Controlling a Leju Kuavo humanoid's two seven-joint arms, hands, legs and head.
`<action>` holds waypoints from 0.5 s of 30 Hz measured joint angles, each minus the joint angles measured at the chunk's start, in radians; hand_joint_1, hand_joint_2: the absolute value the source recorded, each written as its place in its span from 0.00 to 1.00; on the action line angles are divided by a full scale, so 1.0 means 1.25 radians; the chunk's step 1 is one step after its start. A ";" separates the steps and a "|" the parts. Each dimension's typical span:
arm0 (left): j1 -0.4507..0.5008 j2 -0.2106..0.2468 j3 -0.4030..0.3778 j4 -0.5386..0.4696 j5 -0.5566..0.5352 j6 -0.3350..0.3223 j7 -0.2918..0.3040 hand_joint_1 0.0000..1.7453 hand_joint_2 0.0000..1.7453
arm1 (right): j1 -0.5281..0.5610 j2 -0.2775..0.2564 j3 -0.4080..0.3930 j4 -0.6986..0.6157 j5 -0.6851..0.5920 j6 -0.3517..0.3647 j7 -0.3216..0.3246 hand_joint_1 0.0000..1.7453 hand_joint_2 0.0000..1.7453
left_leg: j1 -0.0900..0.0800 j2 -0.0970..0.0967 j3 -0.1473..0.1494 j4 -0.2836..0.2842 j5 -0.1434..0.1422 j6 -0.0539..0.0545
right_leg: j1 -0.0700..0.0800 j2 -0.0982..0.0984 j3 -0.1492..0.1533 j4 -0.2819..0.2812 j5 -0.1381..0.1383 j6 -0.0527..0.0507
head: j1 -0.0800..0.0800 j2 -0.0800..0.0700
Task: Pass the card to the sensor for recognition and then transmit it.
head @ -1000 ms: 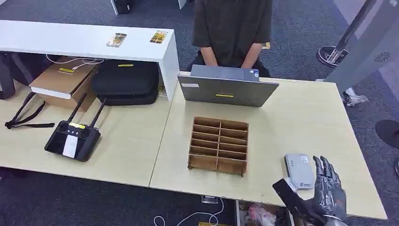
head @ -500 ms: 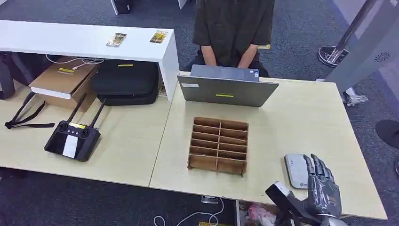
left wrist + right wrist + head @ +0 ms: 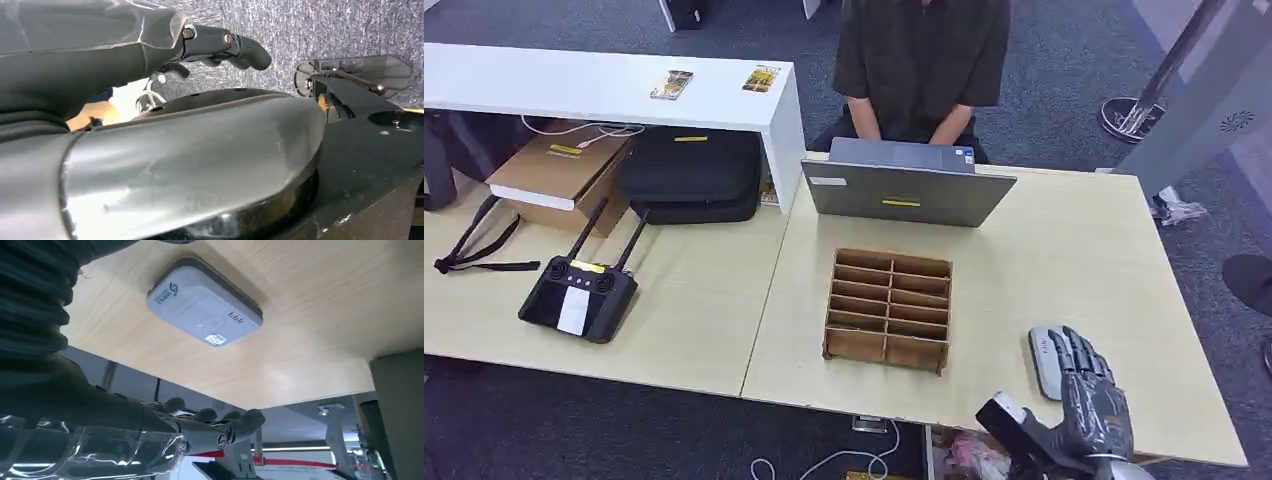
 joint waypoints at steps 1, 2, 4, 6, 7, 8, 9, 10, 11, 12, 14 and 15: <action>0.000 0.000 0.000 0.000 0.001 0.000 0.000 0.00 0.00 | -0.006 0.000 0.006 0.002 -0.005 -0.001 0.002 0.00 1.00 | 0.000 0.000 0.000 0.000 0.000 0.000 | 0.000 0.000 0.000 0.000 0.000 0.000 | 0.000 0.000; -0.001 0.000 0.000 0.000 0.001 0.000 0.000 0.00 0.00 | -0.013 0.001 0.014 0.004 -0.008 -0.002 0.002 0.00 1.00 | 0.000 0.000 0.000 0.000 0.000 0.000 | 0.000 0.000 0.000 0.000 0.000 0.000 | 0.000 0.000; -0.001 0.000 0.000 0.000 0.004 0.000 0.000 0.00 0.00 | -0.030 0.009 0.035 0.011 -0.008 -0.011 0.002 0.00 1.00 | 0.000 0.000 0.000 0.000 0.000 0.000 | 0.000 0.000 0.000 0.000 0.000 0.000 | 0.000 0.000; -0.001 0.000 0.001 0.000 0.006 0.000 -0.001 0.00 0.00 | -0.044 0.021 0.052 0.018 -0.007 -0.018 0.002 0.00 1.00 | 0.000 0.000 0.000 0.000 0.000 0.000 | 0.000 0.000 0.000 0.000 0.000 0.000 | 0.000 0.000; -0.002 0.000 0.001 0.000 0.008 0.000 -0.001 0.00 0.00 | -0.053 0.031 0.062 0.024 -0.003 -0.018 0.002 0.00 1.00 | 0.000 0.000 0.000 0.000 0.000 0.000 | 0.000 0.000 0.000 0.000 0.000 0.000 | 0.000 0.000; -0.002 0.000 0.002 0.000 0.009 0.000 -0.001 0.00 0.00 | -0.060 0.040 0.071 0.030 0.002 -0.019 0.003 0.00 1.00 | 0.000 0.000 0.000 0.000 0.000 0.000 | 0.000 0.000 0.000 0.000 0.000 0.000 | 0.000 0.000; -0.003 0.000 0.002 0.000 0.011 0.000 -0.001 0.00 0.00 | -0.068 0.050 0.080 0.037 0.005 -0.019 0.003 0.00 1.00 | 0.000 0.000 0.000 0.000 0.000 0.000 | 0.000 0.000 0.000 0.000 0.000 0.000 | 0.000 0.000; -0.004 0.000 0.002 0.000 0.011 0.000 -0.001 0.00 0.00 | -0.076 0.059 0.088 0.043 0.008 -0.019 0.003 0.00 1.00 | 0.000 0.000 0.000 0.000 0.000 0.000 | 0.000 0.000 0.000 0.000 0.000 0.000 | 0.000 0.000; -0.004 0.000 0.003 0.000 0.012 0.000 -0.001 0.00 0.00 | -0.086 0.068 0.095 0.051 0.011 -0.019 0.003 0.00 1.00 | 0.000 0.000 0.000 0.000 0.000 0.000 | 0.000 0.000 0.000 0.000 0.000 0.000 | 0.000 0.000; -0.004 0.000 0.004 0.000 0.013 0.000 -0.001 0.00 0.00 | -0.097 0.077 0.102 0.062 0.014 -0.019 0.003 0.00 1.00 | 0.000 0.001 0.000 0.000 0.000 0.000 | 0.000 0.001 0.000 0.000 0.000 0.000 | 0.000 0.000; -0.006 0.000 0.007 0.000 0.014 -0.002 -0.002 0.00 0.00 | -0.121 0.094 0.117 0.084 0.020 -0.020 0.002 0.00 1.00 | 0.000 0.001 0.000 0.000 0.000 0.000 | 0.000 0.001 0.000 0.000 0.000 0.000 | 0.000 0.000; -0.007 0.000 0.008 0.000 0.014 -0.003 -0.002 0.00 0.00 | -0.130 0.100 0.122 0.092 0.021 -0.020 0.000 0.00 1.00 | 0.000 0.000 0.000 0.000 0.000 0.000 | 0.000 0.000 0.000 0.000 0.000 0.000 | 0.000 0.000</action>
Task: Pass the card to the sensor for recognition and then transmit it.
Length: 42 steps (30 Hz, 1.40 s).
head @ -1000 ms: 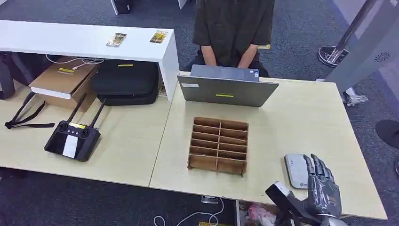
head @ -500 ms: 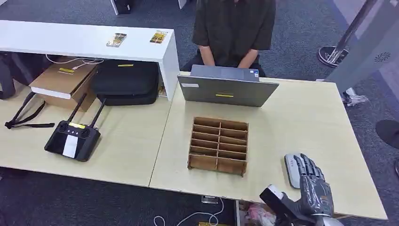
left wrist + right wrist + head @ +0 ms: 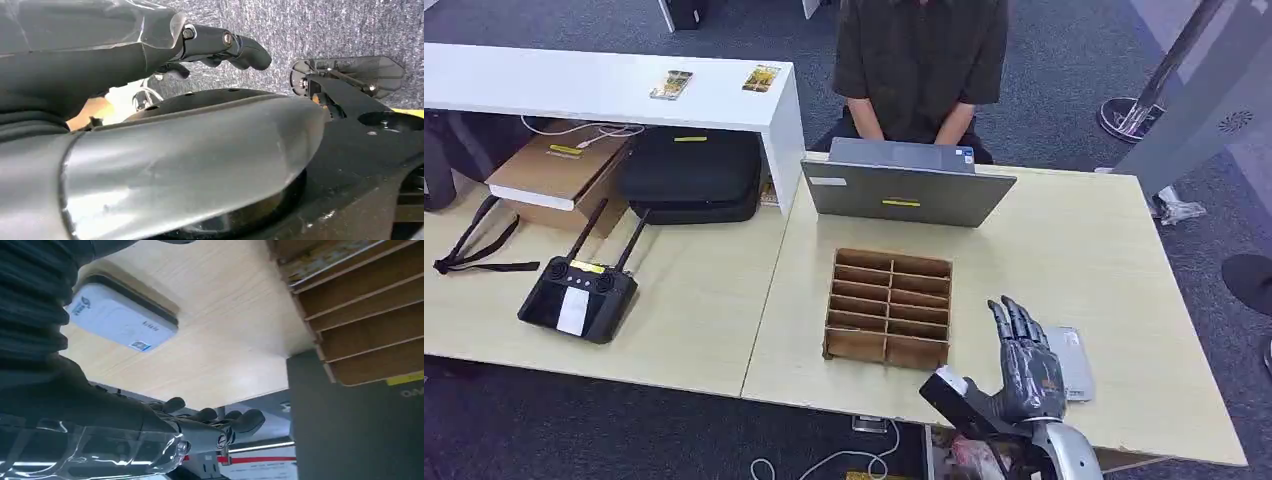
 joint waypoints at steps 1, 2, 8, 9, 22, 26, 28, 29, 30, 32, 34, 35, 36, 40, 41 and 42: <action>0.000 0.000 0.001 0.000 0.000 -0.001 0.000 0.00 0.00 | -0.008 0.007 0.006 0.009 0.000 0.000 -0.001 0.00 1.00 | 0.000 0.000 0.000 0.000 0.000 0.000 | 0.000 0.000 0.000 0.000 0.000 0.000 | 0.000 0.000; 0.000 0.000 0.001 0.000 0.000 -0.002 0.000 0.00 0.00 | -0.016 0.012 0.012 0.016 0.001 0.000 -0.002 0.00 1.00 | 0.000 0.000 0.000 0.000 0.000 0.000 | 0.000 0.000 0.000 0.000 0.000 0.000 | 0.000 0.000; -0.001 0.000 0.003 0.000 -0.004 -0.004 0.000 0.00 0.00 | -0.046 0.038 0.034 0.050 -0.001 -0.008 -0.014 0.00 1.00 | 0.000 0.000 0.000 0.000 0.000 0.000 | 0.000 0.000 0.000 0.000 0.000 0.000 | 0.000 0.000; -0.001 0.000 0.003 0.000 -0.005 -0.005 0.000 0.00 0.00 | -0.050 0.042 0.037 0.054 -0.002 -0.008 -0.015 0.00 1.00 | 0.000 0.000 0.000 0.000 0.000 0.000 | 0.000 0.000 0.000 0.000 0.000 0.000 | 0.000 0.000; -0.001 0.000 0.003 0.000 -0.009 -0.010 0.000 0.00 0.00 | -0.076 0.070 0.050 0.095 -0.009 -0.008 -0.016 0.00 1.00 | 0.000 0.000 0.000 0.000 0.000 0.000 | 0.000 0.000 0.000 0.000 0.000 0.000 | 0.000 0.000; -0.001 0.001 0.003 0.000 -0.009 -0.010 0.000 0.00 0.00 | -0.077 0.073 0.051 0.099 -0.010 -0.008 -0.016 0.00 1.00 | 0.000 0.000 0.000 0.000 0.000 0.000 | 0.000 0.000 0.000 0.000 0.000 0.000 | 0.000 0.000; -0.001 0.001 0.003 0.000 -0.009 -0.010 0.000 0.00 0.00 | -0.078 0.074 0.051 0.101 -0.010 -0.008 -0.016 0.00 1.00 | 0.000 0.000 0.000 0.000 0.000 0.000 | 0.000 0.000 0.000 0.000 0.000 0.000 | 0.000 0.000; -0.001 0.001 0.003 0.000 -0.009 -0.010 0.000 0.00 0.00 | -0.078 0.074 0.051 0.102 -0.010 -0.008 -0.016 0.00 1.00 | 0.000 0.000 0.000 0.000 0.000 0.000 | 0.000 0.000 0.000 0.000 0.000 0.000 | 0.000 0.000; -0.001 0.001 0.003 0.000 -0.009 -0.010 0.000 0.00 0.00 | -0.078 0.074 0.051 0.102 -0.010 -0.008 -0.016 0.00 1.00 | 0.000 0.000 0.000 0.000 0.000 0.000 | 0.000 0.000 0.000 0.000 0.000 0.000 | 0.000 0.000; -0.001 0.001 0.003 0.000 -0.009 -0.010 0.000 0.00 0.00 | -0.079 0.074 0.051 0.104 -0.010 -0.008 -0.016 0.00 1.00 | 0.000 0.000 0.000 0.000 0.000 0.000 | 0.000 0.000 0.000 0.000 0.000 0.000 | 0.000 0.000; -0.001 0.001 0.003 0.000 -0.009 -0.010 0.000 0.00 0.00 | -0.080 0.075 0.051 0.104 -0.010 -0.008 -0.016 0.00 1.00 | 0.000 0.000 0.000 0.000 0.000 0.000 | 0.000 0.000 0.000 0.000 0.000 0.000 | 0.000 0.000; -0.001 0.001 0.003 0.000 -0.009 -0.010 0.000 0.00 0.00 | -0.080 0.075 0.051 0.105 -0.010 -0.008 -0.016 0.00 1.00 | 0.000 0.000 0.000 0.000 0.000 0.000 | 0.000 0.000 0.000 0.000 0.000 0.000 | 0.000 0.000; -0.001 0.001 0.003 0.000 -0.009 -0.010 0.000 0.00 0.00 | -0.080 0.075 0.051 0.106 -0.010 -0.008 -0.016 0.00 1.00 | 0.000 0.000 0.000 0.000 0.000 0.000 | 0.000 0.000 0.000 0.000 0.000 0.000 | 0.000 0.000; -0.001 0.003 0.003 0.000 -0.009 -0.010 0.000 0.00 0.00 | -0.083 0.075 0.052 0.109 -0.010 -0.008 -0.016 0.00 1.00 | 0.000 0.000 0.000 0.000 0.000 0.000 | 0.000 0.000 0.000 0.000 0.000 0.000 | 0.000 0.000; -0.001 0.003 0.003 0.000 -0.009 -0.010 0.000 0.00 0.00 | -0.083 0.075 0.052 0.109 -0.010 -0.008 -0.016 0.00 1.00 | 0.000 0.000 0.000 0.000 0.000 0.000 | 0.000 0.000 0.000 0.000 0.000 0.000 | 0.000 0.000; -0.001 0.003 0.003 0.000 -0.009 -0.010 0.000 0.00 0.00 | -0.083 0.075 0.052 0.109 -0.010 -0.008 -0.016 0.00 1.00 | 0.000 0.000 0.000 0.000 0.000 0.000 | 0.000 0.000 0.000 0.000 0.000 0.000 | 0.000 0.000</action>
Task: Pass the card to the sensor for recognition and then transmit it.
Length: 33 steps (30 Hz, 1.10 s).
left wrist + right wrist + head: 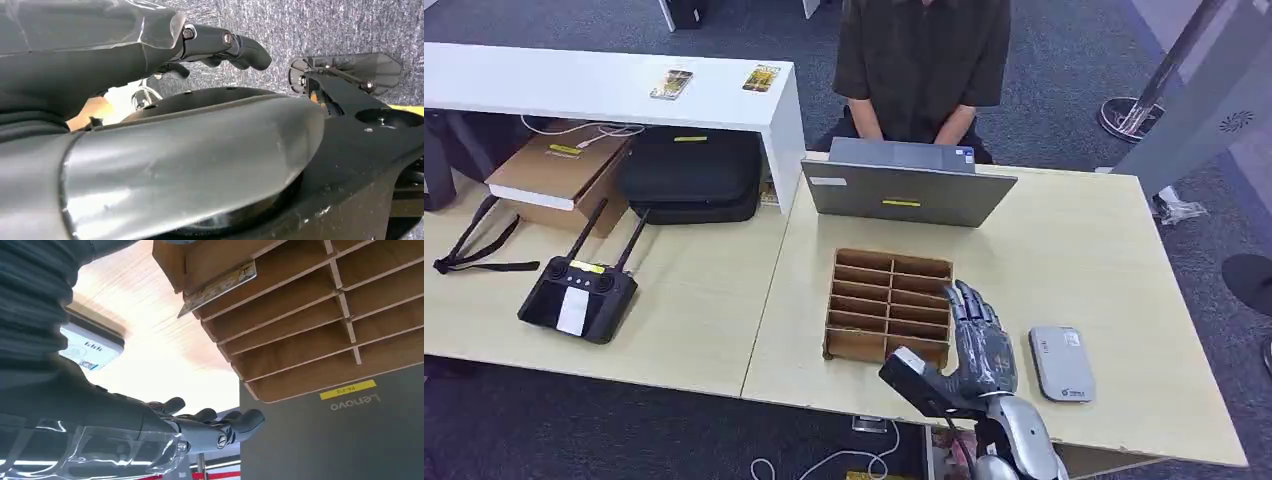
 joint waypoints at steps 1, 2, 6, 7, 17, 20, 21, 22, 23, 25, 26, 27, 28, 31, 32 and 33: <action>0.000 0.000 0.000 0.000 0.000 0.000 0.000 0.00 0.00 | 0.000 0.000 0.000 0.000 0.000 0.000 0.000 0.00 1.00 | 0.000 0.000 0.000 0.000 0.000 0.000 | 0.000 0.000 0.000 0.000 0.000 0.000 | 0.000 0.000; 0.000 0.000 0.000 0.000 0.000 0.000 0.000 0.00 0.00 | 0.000 0.000 0.000 0.000 0.000 0.000 0.000 0.00 1.00 | 0.000 0.000 0.000 0.000 0.000 0.000 | 0.000 0.000 0.000 0.000 0.000 0.000 | 0.000 0.000; -0.001 0.002 0.001 0.000 0.003 -0.008 0.000 0.00 0.00 | -0.026 -0.037 0.018 0.010 0.041 0.133 0.031 0.00 1.00 | 0.000 0.000 0.000 0.000 0.000 0.000 | 0.000 0.000 0.000 0.000 0.000 0.000 | 0.000 0.000; -0.002 0.002 0.002 0.000 0.004 -0.009 0.000 0.00 0.00 | -0.033 -0.055 0.023 0.017 0.041 0.144 0.028 0.00 1.00 | 0.000 -0.001 0.000 0.000 0.000 0.000 | 0.000 -0.001 0.000 0.000 0.000 0.000 | 0.000 0.000; -0.001 0.008 0.006 0.000 0.005 -0.014 0.000 0.00 0.00 | -0.082 -0.125 0.040 0.056 0.004 0.150 0.027 0.00 1.00 | 0.000 0.000 0.000 0.000 0.000 0.000 | 0.000 0.000 0.000 0.000 0.000 0.000 | 0.000 0.000; -0.001 0.008 0.006 0.000 0.005 -0.014 0.000 0.00 0.00 | -0.087 -0.132 0.042 0.061 -0.010 0.142 0.031 0.00 1.00 | 0.000 0.000 0.000 0.000 0.000 0.000 | 0.000 0.000 0.000 0.000 0.000 0.000 | 0.000 0.000; -0.001 0.008 0.007 0.000 0.005 -0.013 0.000 0.00 0.00 | -0.087 -0.133 0.042 0.062 -0.011 0.140 0.032 0.00 1.00 | 0.000 0.000 0.000 0.000 0.000 0.000 | 0.000 0.000 0.000 0.000 0.000 0.000 | 0.000 0.000; -0.001 0.008 0.007 0.000 0.005 -0.013 0.000 0.00 0.00 | -0.087 -0.134 0.042 0.063 -0.013 0.140 0.033 0.00 1.00 | 0.000 0.000 0.000 0.000 0.000 0.000 | 0.000 0.000 0.000 0.000 0.000 0.000 | 0.000 0.000; -0.001 0.008 0.007 0.000 0.005 -0.013 0.000 0.00 0.00 | -0.087 -0.134 0.042 0.063 -0.013 0.139 0.035 0.00 1.00 | 0.000 0.000 0.000 0.000 0.000 0.000 | 0.000 0.000 0.000 0.000 0.000 0.000 | 0.000 0.000; -0.001 0.008 0.008 0.000 0.005 -0.013 0.000 0.00 0.00 | -0.086 -0.134 0.042 0.062 -0.016 0.129 0.039 0.00 1.00 | 0.000 0.000 0.000 0.000 0.000 0.000 | 0.000 0.000 0.000 0.000 0.000 0.000 | 0.000 0.000; 0.000 0.008 0.008 0.000 0.005 -0.013 0.000 0.00 0.00 | -0.085 -0.135 0.042 0.061 -0.016 0.118 0.044 0.00 1.00 | 0.000 0.000 0.000 0.000 0.000 0.000 | 0.000 0.000 0.000 0.000 0.000 0.000 | 0.000 0.000; 0.000 0.008 0.009 0.000 0.005 -0.013 0.000 0.00 0.00 | -0.085 -0.135 0.042 0.060 -0.017 0.109 0.045 0.00 1.00 | 0.000 0.000 0.000 0.000 0.000 0.000 | 0.000 0.000 0.000 0.000 0.000 0.000 | 0.000 0.000; 0.000 0.008 0.009 0.000 0.005 -0.013 0.000 0.00 0.00 | -0.085 -0.135 0.042 0.059 -0.017 0.104 0.046 0.00 1.00 | 0.000 0.000 0.000 0.000 0.000 0.000 | 0.000 0.000 0.000 0.000 0.000 0.000 | 0.000 0.000; 0.000 0.008 0.009 0.000 0.005 -0.013 0.000 0.00 0.00 | -0.084 -0.135 0.041 0.056 -0.016 0.095 0.047 0.00 1.00 | 0.000 0.000 0.000 0.000 0.000 0.000 | 0.000 0.000 0.000 0.000 0.000 0.000 | 0.000 0.000; 0.000 0.008 0.010 0.000 0.005 -0.013 0.000 0.00 0.00 | -0.080 -0.135 0.038 0.050 -0.014 0.077 0.050 0.00 1.00 | 0.000 0.000 0.000 0.000 0.000 0.000 | 0.000 0.000 0.000 0.000 0.000 0.000 | 0.000 0.000; 0.000 0.007 0.010 0.000 0.006 -0.012 0.000 0.00 0.00 | -0.076 -0.135 0.035 0.042 -0.012 0.058 0.052 0.00 1.00 | 0.000 0.000 0.000 0.000 0.000 0.000 | 0.000 0.000 0.000 0.000 0.000 0.000 | 0.000 0.000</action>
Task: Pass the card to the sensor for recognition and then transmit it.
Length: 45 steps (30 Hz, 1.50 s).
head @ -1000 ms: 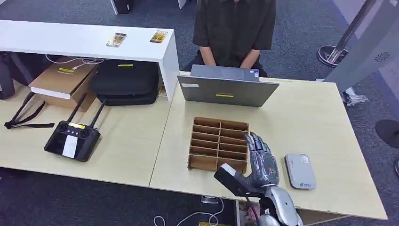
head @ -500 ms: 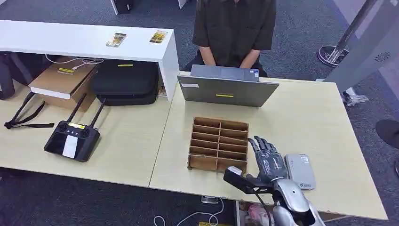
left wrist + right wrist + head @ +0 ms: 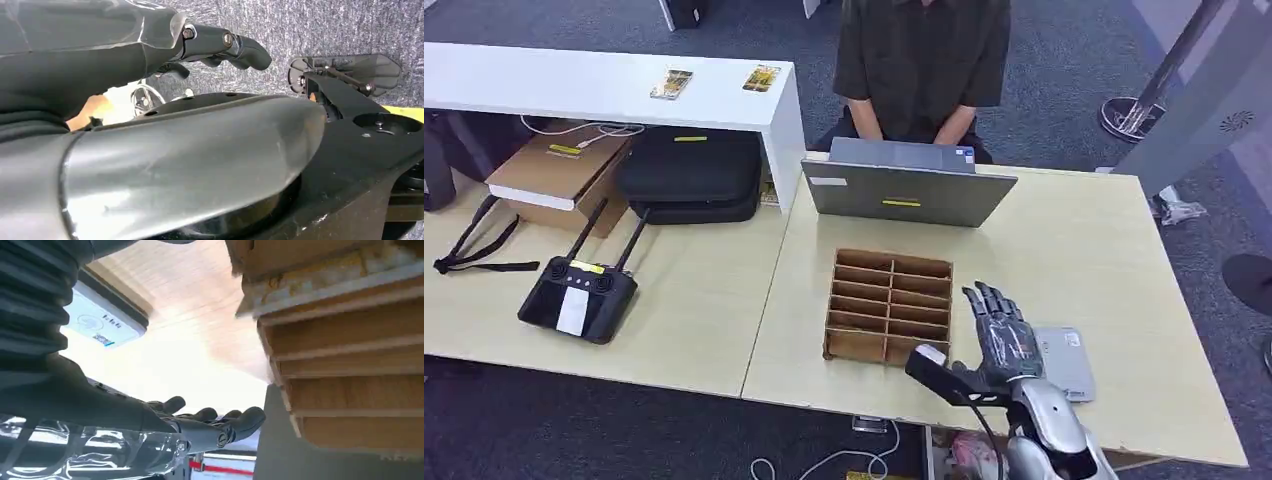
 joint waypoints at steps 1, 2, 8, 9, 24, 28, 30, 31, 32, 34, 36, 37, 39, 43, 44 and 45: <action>0.000 0.000 0.001 0.000 0.001 0.002 0.000 0.00 0.00 | 0.003 0.000 -0.005 -0.011 0.002 -0.017 0.002 0.00 1.00 | 0.000 0.000 0.000 0.000 0.000 0.000 | 0.000 0.000 0.000 0.000 0.000 0.000 | 0.000 0.000; 0.000 0.000 0.001 0.000 0.001 0.002 0.000 0.00 0.00 | 0.007 0.000 -0.009 -0.020 0.002 -0.025 0.004 0.00 1.00 | 0.000 0.000 0.000 0.000 0.000 0.000 | 0.000 0.000 0.000 0.000 0.000 0.000 | 0.000 0.000; 0.000 -0.001 0.001 0.000 0.002 0.007 0.000 0.00 0.00 | 0.049 -0.004 -0.038 -0.091 0.004 -0.034 0.026 0.00 1.00 | 0.000 0.000 0.000 0.000 0.000 0.000 | 0.000 0.000 0.000 0.000 0.000 0.000 | 0.000 0.000; 0.000 -0.001 0.001 0.000 0.002 0.007 0.000 0.00 0.00 | 0.055 -0.004 -0.041 -0.101 0.004 -0.032 0.031 0.00 1.00 | 0.000 0.000 0.000 0.000 0.000 0.000 | 0.000 0.000 0.000 0.000 0.000 0.000 | 0.000 0.000; -0.001 -0.007 0.002 0.000 0.001 0.009 0.000 0.00 0.00 | 0.168 0.044 -0.060 -0.205 0.062 0.014 0.121 0.00 1.00 | 0.000 0.000 0.000 0.000 0.000 0.000 | 0.000 0.000 0.000 0.000 0.000 0.000 | 0.000 0.000; -0.002 -0.009 0.002 0.000 -0.002 0.008 0.000 0.00 0.00 | 0.165 0.081 -0.050 -0.202 0.088 0.017 0.108 0.00 1.00 | 0.000 0.000 0.000 0.000 0.000 0.000 | 0.000 0.000 0.000 0.000 0.000 0.000 | 0.000 0.000; -0.002 -0.011 0.002 0.000 -0.002 0.008 0.000 0.00 0.00 | 0.144 0.103 -0.040 -0.184 0.092 0.017 0.092 0.00 1.00 | 0.000 0.001 0.000 0.000 0.000 0.000 | 0.000 0.001 0.000 0.000 0.000 0.000 | 0.000 0.000; -0.003 -0.012 0.002 0.000 -0.003 0.008 0.000 0.00 0.00 | 0.134 0.114 -0.035 -0.173 0.092 0.017 0.090 0.00 1.00 | 0.000 0.001 0.000 0.000 0.000 0.000 | 0.000 0.001 0.000 0.000 0.000 0.000 | 0.000 0.000; -0.003 -0.012 0.002 0.000 -0.003 0.008 0.000 0.00 0.00 | 0.126 0.121 -0.032 -0.166 0.092 0.017 0.088 0.00 1.00 | 0.000 0.001 0.000 0.000 0.000 0.000 | 0.000 0.000 0.000 0.000 0.000 0.000 | 0.000 0.000; -0.003 -0.014 0.002 0.000 -0.003 0.007 0.000 0.00 0.00 | 0.115 0.138 -0.026 -0.150 0.092 0.017 0.083 0.00 1.00 | 0.000 0.000 0.000 0.000 0.000 0.000 | 0.000 0.000 0.000 0.000 0.000 0.000 | 0.000 0.000; -0.003 -0.014 0.002 0.000 -0.003 0.007 0.000 0.00 0.00 | 0.108 0.147 -0.023 -0.139 0.092 0.017 0.083 0.00 1.00 | 0.000 0.000 0.000 0.000 0.000 0.000 | 0.000 0.000 0.000 0.000 0.000 0.000 | 0.000 0.000; -0.003 -0.014 0.002 0.000 -0.003 0.007 0.000 0.00 0.00 | 0.106 0.150 -0.021 -0.135 0.092 0.017 0.083 0.00 1.00 | 0.000 0.000 0.000 0.000 0.000 0.000 | 0.000 0.000 0.000 0.000 0.000 0.000 | 0.000 0.000; -0.003 -0.014 0.002 0.000 -0.004 0.007 0.000 0.00 0.00 | 0.100 0.157 -0.017 -0.125 0.092 0.017 0.077 0.00 1.00 | 0.000 0.001 0.000 0.000 0.000 0.000 | 0.000 0.000 0.000 0.000 0.000 0.000 | 0.000 0.000; -0.003 -0.014 0.002 0.000 -0.005 0.007 0.000 0.00 0.00 | 0.085 0.175 -0.015 -0.109 0.091 0.019 0.075 0.00 1.00 | 0.000 0.001 0.000 0.000 0.000 0.000 | 0.000 0.000 0.000 0.000 0.000 0.000 | 0.000 0.000; -0.003 -0.014 0.002 0.000 -0.006 0.007 0.000 0.00 0.00 | 0.083 0.176 -0.015 -0.106 0.091 0.019 0.074 0.00 1.00 | 0.000 0.001 0.000 0.000 0.000 0.000 | 0.000 0.000 0.000 0.000 0.000 0.000 | 0.000 0.000; -0.003 -0.014 0.002 0.000 -0.006 0.007 0.000 0.00 0.00 | 0.080 0.178 -0.015 -0.101 0.090 0.019 0.074 0.00 1.00 | 0.000 0.001 0.000 0.000 0.000 0.000 | 0.000 0.000 0.000 0.000 0.000 0.000 | 0.000 0.000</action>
